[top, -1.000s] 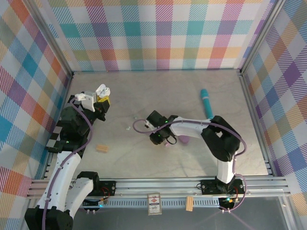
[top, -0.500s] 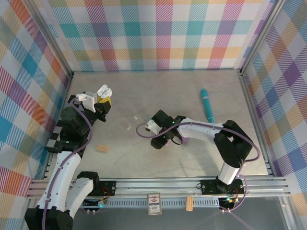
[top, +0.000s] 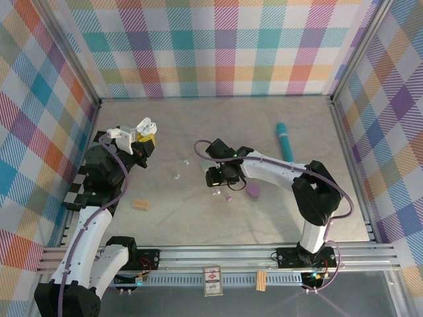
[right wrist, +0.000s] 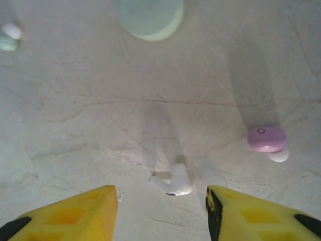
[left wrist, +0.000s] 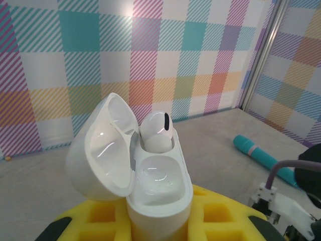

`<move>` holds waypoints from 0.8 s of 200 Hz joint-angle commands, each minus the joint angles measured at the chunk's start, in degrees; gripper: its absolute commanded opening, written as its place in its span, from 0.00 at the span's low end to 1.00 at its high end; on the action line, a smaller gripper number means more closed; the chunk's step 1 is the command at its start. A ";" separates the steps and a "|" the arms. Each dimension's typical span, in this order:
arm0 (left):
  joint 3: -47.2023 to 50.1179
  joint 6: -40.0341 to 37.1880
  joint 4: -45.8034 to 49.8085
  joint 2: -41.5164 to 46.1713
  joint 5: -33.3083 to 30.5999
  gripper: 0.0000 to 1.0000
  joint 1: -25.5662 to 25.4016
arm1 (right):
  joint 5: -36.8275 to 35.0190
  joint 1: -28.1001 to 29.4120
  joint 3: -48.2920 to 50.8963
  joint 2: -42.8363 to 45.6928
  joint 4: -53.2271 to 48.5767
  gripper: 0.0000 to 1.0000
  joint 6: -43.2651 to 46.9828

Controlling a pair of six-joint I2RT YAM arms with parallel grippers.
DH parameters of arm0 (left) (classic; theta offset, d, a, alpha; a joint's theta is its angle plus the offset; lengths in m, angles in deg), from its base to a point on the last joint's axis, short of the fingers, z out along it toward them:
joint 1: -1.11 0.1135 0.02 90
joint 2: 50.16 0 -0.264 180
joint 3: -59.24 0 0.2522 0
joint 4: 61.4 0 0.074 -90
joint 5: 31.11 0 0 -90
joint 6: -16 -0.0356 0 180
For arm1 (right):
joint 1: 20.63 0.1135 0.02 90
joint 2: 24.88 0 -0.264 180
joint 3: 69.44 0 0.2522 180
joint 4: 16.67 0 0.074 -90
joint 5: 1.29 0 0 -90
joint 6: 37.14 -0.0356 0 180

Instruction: Insert the wireless bluetooth earbuds into the charging case

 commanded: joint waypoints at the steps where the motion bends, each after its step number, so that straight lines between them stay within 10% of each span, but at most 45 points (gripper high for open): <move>1: -0.17 -0.99 -1.16 0.20 1.81 0.00 0.46 | 2.87 -0.19 -2.49 -3.09 -5.76 0.46 -7.09; 160: 0.18 -0.65 0.18 1.85 1.82 0.00 0.39 | 7.38 -2.88 -3.47 -9.58 -4.59 0.30 -6.47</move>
